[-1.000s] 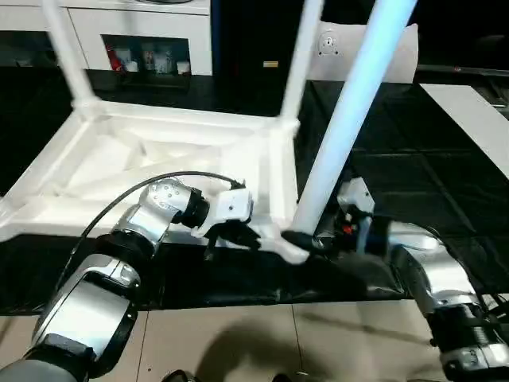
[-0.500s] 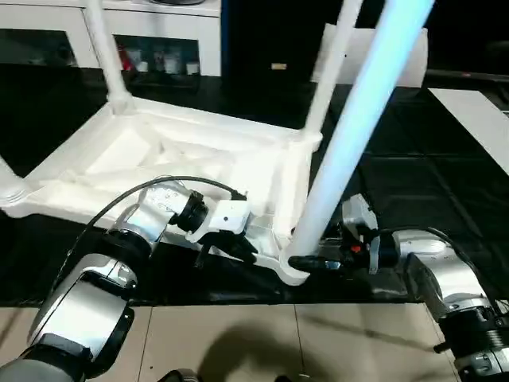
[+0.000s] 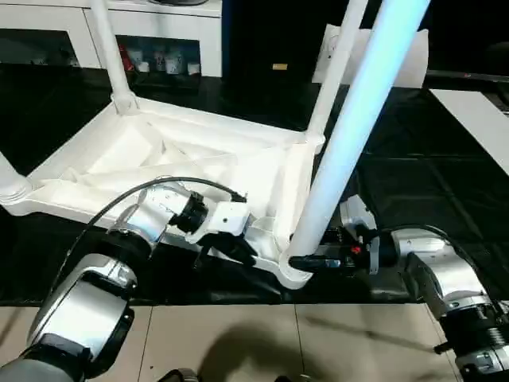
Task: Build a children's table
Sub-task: Rotate leg to tighten
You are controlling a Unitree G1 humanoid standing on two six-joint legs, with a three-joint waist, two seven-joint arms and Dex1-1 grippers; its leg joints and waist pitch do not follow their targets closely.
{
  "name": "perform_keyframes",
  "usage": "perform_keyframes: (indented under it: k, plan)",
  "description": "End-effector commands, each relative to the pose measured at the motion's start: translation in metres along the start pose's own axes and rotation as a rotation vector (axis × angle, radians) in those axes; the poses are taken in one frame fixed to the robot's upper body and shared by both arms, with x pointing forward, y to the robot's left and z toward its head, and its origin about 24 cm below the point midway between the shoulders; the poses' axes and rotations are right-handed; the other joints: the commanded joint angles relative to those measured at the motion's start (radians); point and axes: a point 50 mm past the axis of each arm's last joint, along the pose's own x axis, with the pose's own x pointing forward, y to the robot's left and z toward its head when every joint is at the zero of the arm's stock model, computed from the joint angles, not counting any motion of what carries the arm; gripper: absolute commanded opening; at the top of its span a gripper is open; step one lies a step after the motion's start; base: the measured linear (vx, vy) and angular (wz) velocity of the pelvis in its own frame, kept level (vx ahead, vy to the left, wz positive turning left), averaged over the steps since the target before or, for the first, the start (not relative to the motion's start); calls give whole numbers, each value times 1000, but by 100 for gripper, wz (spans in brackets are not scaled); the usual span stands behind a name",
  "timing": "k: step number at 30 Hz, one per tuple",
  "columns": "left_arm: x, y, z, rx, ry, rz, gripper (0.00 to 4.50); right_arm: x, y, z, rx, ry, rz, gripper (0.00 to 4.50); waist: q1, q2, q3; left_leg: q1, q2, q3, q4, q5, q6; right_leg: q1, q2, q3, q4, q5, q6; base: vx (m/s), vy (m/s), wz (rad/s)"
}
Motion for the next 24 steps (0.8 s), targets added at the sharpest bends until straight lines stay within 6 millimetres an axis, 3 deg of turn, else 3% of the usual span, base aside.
perform_keyframes:
  k: [1, 4, 5, 7, 9, 10, 12, 13, 17, 21, 22, 24]
  plan:
    - [12, 0, -1, -31, 2, -10, 0, 9, -1, 5, 54, -47, -51, 197, -6, -1, -64, 1, 26, 4, -58, -147, 61, 59, -72, 45, -67, -248, -184, 0, 0, 0]
    - [17, 8, 4, -81, -42, 72, 0, 23, -10, 3, 56, -15, -211, 197, -15, -2, -56, 4, 20, 3, -61, -202, 38, 52, -73, 42, -84, -390, -145, 0, 0, 0]
    - [21, 13, 7, -118, -60, 128, 0, 31, -15, 3, 80, -7, -296, 197, -24, -4, -54, 8, 17, -2, -62, -232, 16, 47, -75, 41, -93, -493, -113, 0, 0, 0]
    - [26, 18, 11, -153, -84, 173, 0, 40, -19, 6, 125, -38, -375, 196, -37, -2, -53, 8, 14, -9, -65, -250, 3, 45, -75, 37, -102, -559, -85, -30, -2, -2]
    - [30, 21, 14, -173, -100, 199, 0, 47, -22, 9, 164, -68, -420, 196, -51, -4, -52, 4, 14, -11, -66, -259, 6, 46, -74, 36, -105, -570, -78, 0, 0, 0]
    - [36, 26, 19, -201, -115, 245, 0, 58, -23, 13, 194, -89, -467, 196, -54, 2, -53, 3, 15, -13, -67, -262, 4, 45, -75, 36, -103, -561, -83, 0, 0, 0]
    - [43, 32, 24, -239, -127, 308, 0, 72, -23, 18, 227, -106, -519, 196, -71, -1, -52, -5, 14, -17, -69, -277, -2, 49, -72, 33, -102, -555, -82, 0, 0, 0]
    - [44, 33, 25, -245, -128, 319, 0, 74, -23, 18, 231, -108, -526, 196, -78, -1, -54, 5, 12, -15, -64, -289, 5, 41, -74, 36, -107, -549, -91, 0, 0, 0]
    - [56, 52, 41, -351, -152, 521, 0, 102, -29, 30, 261, -136, -680, 196, -90, 1, -56, 4, 10, -11, -61, -268, 8, 38, -71, 39, -102, -501, -119, 0, 0, 0]
    - [57, 55, 46, -373, -161, 561, 0, 109, -28, 36, 260, -179, -682, 196, -85, 3, -60, 1, 12, -6, -61, -223, 33, 47, -68, 47, -92, -365, -151, 0, 0, 0]
    - [56, 56, 47, -369, -159, 566, 0, 110, -27, 39, 257, -196, -672, 230, -84, 4, -62, 0, 12, -5, -60, -209, 40, 50, -68, 47, -89, -326, -163, 0, 0, 0]
    - [56, 55, 46, -356, -146, 565, 0, 110, -25, 40, 255, -210, -668, 230, -82, 4, -63, -2, 12, -4, -60, -190, 48, 55, -68, 48, -85, -293, -173, 0, 0, 0]
